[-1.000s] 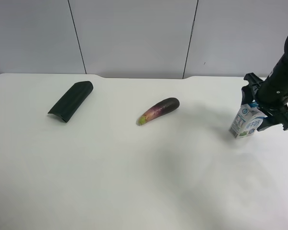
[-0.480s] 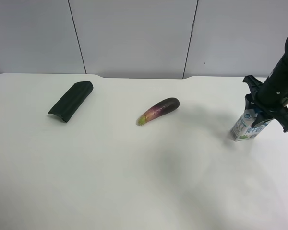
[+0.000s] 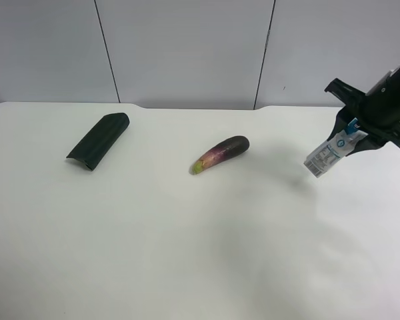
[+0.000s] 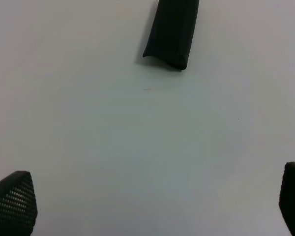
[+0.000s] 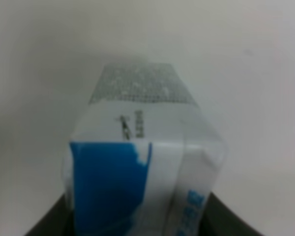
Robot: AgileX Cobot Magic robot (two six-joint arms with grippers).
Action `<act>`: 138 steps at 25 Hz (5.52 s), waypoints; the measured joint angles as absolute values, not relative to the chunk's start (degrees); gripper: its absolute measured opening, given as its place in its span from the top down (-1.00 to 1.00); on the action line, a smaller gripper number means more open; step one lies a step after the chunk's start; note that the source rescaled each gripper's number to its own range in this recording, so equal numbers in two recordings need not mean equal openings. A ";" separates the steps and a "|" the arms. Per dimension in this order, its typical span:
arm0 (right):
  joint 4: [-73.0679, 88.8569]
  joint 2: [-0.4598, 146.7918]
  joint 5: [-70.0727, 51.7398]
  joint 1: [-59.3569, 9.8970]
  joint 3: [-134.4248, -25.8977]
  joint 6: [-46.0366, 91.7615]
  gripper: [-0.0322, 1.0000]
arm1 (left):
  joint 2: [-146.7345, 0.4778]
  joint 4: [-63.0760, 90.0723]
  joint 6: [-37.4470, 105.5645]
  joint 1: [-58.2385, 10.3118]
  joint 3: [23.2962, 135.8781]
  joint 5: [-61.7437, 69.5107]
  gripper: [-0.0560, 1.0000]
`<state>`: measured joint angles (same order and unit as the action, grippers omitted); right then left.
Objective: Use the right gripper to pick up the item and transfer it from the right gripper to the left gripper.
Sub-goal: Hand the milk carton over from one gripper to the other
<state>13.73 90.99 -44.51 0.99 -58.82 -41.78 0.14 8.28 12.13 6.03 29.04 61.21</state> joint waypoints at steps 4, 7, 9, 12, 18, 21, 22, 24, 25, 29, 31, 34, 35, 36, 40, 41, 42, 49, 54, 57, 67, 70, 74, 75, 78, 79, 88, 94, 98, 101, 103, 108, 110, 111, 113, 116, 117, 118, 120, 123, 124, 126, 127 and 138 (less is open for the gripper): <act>22.06 87.69 -46.50 0.99 -58.82 -25.52 0.91 | 0.14 8.28 12.13 6.03 29.04 61.21 -1.00; 30.63 85.54 -49.93 0.88 -58.82 -8.41 0.91 | 0.14 8.28 12.13 6.03 29.04 61.21 -1.00; 33.33 85.08 -51.92 0.44 -58.82 -1.85 0.91 | 0.14 8.28 12.13 6.03 29.04 61.21 -1.00; 35.28 84.86 -53.85 -1.27 -58.82 5.76 0.91 | 0.14 8.28 12.13 6.03 29.04 61.21 -1.00; 35.65 84.82 -54.49 -7.75 -58.82 17.37 0.91 | 0.14 8.28 12.13 6.03 29.04 61.21 -1.00; 35.65 84.82 -54.49 -11.55 -58.82 22.13 0.91 | 0.14 8.28 12.13 6.03 29.04 61.21 -1.00; 35.65 84.82 -54.49 -12.69 -58.82 24.47 0.91 | 0.14 8.28 12.13 6.03 29.04 61.21 -1.00; 35.98 84.76 -54.49 -15.27 -58.82 27.94 0.91 | 0.14 8.30 12.13 6.03 29.04 61.21 -1.00; 36.47 84.76 -54.56 -16.44 -58.82 29.62 0.91 | 0.14 8.30 12.13 6.03 29.04 61.21 -1.00; 38.22 84.76 -55.42 -20.66 -58.82 33.53 0.91 | 0.14 8.30 12.13 6.03 29.04 61.21 -1.00; 38.22 84.76 -55.84 -23.17 -58.82 34.73 0.91 | 0.14 8.30 12.13 6.03 29.04 61.21 -1.00; 38.11 84.76 -55.84 -26.84 -58.82 37.14 0.91 | 0.14 8.30 12.13 6.03 29.04 61.21 -1.00; 38.11 84.76 -55.84 -28.14 -58.82 37.60 0.91 | 0.14 8.30 12.13 6.03 29.04 61.21 -1.00; 38.11 84.76 -55.84 -29.34 -58.82 37.90 0.91 | 0.14 8.30 12.13 6.03 29.04 61.21 -1.00; 37.91 84.76 -55.84 -32.86 -58.82 39.20 0.91 | 0.14 8.30 12.13 6.03 29.04 61.21 -1.00; 37.55 84.69 -55.84 -33.58 -58.82 39.72 0.91 | 0.14 8.30 12.13 6.03 29.04 61.21 -1.00; 37.24 84.69 -55.84 -34.21 -58.82 40.03 0.91 | 0.14 8.30 12.13 6.03 29.04 61.21 -1.00; 36.71 82.22 -54.33 -36.43 -58.82 43.25 0.91 | 0.14 8.30 12.13 6.03 29.04 61.21 -1.00; 36.71 78.23 -53.74 -36.43 -58.82 47.53 0.91 | 0.14 8.30 12.13 6.03 29.04 61.21 -1.00; 36.72 75.90 -53.12 -36.43 -58.75 49.80 0.91 | 0.14 8.30 12.13 6.03 29.04 61.21 -1.00; 43.23 74.45 -51.01 -36.43 -58.71 59.11 0.91 | -0.79 12.97 12.42 6.03 29.28 62.28 -1.00; 46.08 74.45 -50.90 -36.43 -58.71 62.72 0.91 | -4.85 16.93 14.96 6.03 30.91 64.88 -1.00; 46.96 74.45 -50.90 -36.43 -58.71 65.02 0.91 | -11.44 23.65 21.09 4.02 33.18 66.63 -1.00; 47.02 74.45 -50.90 -36.43 -58.71 65.56 0.91 | -12.87 25.38 22.62 2.66 33.60 66.79 -1.00; 47.43 74.45 -51.28 -36.43 -58.71 67.24 0.91 | -16.91 28.80 25.06 -2.46 34.34 66.92 -1.00; 47.94 74.45 -51.54 -36.43 -58.71 67.92 0.91 | -18.42 29.70 25.56 -4.19 34.39 66.96 -1.00; 50.15 74.41 -55.45 -36.43 -58.71 72.15 0.91 | -33.24 34.18 29.60 -19.48 35.04 64.01 -1.00; 50.29 74.41 -57.67 -36.43 -58.71 73.06 0.91 | -43.57 34.47 32.49 -24.12 41.46 61.60 -1.00; 52.51 74.41 -58.86 -36.43 -58.71 74.76 0.91 | -50.07 34.50 33.63 -27.29 46.01 61.41 -1.00; 53.55 74.41 -59.68 -36.43 -58.71 75.13 0.91 | -54.53 34.50 34.68 -29.21 48.45 61.26 -1.00; 53.55 74.41 -60.06 -36.43 -58.71 75.13 0.91 | -56.72 34.64 35.31 -30.34 49.57 61.12 -1.00; 53.75 74.41 -60.13 -36.43 -58.71 76.06 0.91 | -60.66 35.95 38.78 -33.16 51.55 61.05 -1.00; 54.92 74.41 -60.13 -36.43 -58.71 76.65 0.91 | -61.77 36.36 39.86 -33.98 52.37 61.05 -1.00; 55.57 74.41 -60.13 -36.43 -58.71 77.13 0.91 | -62.40 36.65 40.30 -34.12 52.69 61.05 -1.00; 56.26 74.41 -60.13 -36.43 -58.71 77.59 0.91 | -63.46 37.37 41.29 -34.29 53.08 60.97 -1.00; 56.27 74.41 -60.08 -36.43 -58.71 77.71 0.91 | -64.76 39.68 43.94 -34.29 53.38 60.80 -1.00; 56.33 74.41 -60.08 -36.43 -58.71 77.71 0.91 | -64.94 40.54 45.04 -34.34 53.44 60.53 -1.00; 56.34 74.41 -60.08 -36.43 -58.71 77.71 0.91 | -65.19 41.53 46.00 -34.33 53.44 60.29 -1.00; 56.85 74.41 -60.08 -36.43 -58.71 77.71 0.91 | -65.40 42.33 46.88 -34.33 53.44 60.00 -1.00; 58.66 74.41 -59.77 -36.43 -58.71 77.71 0.91 | -65.91 43.49 48.73 -34.33 53.49 59.13 -1.00; 59.02 74.41 -59.57 -36.43 -58.71 77.71 0.91 | -66.17 43.78 49.24 -34.33 53.49 59.06 -1.00; 59.09 74.41 -58.57 -36.43 -58.71 77.71 0.91 | -66.52 43.85 49.87 -34.33 53.49 58.95 -1.00; 59.10 74.41 -58.33 -36.43 -58.71 77.71 0.91 | -66.74 43.86 50.05 -34.33 53.49 58.93 -1.00; 61.68 74.41 -56.97 -36.43 -58.71 77.71 0.91 | -66.87 43.91 50.71 -34.33 53.49 56.07 -0.99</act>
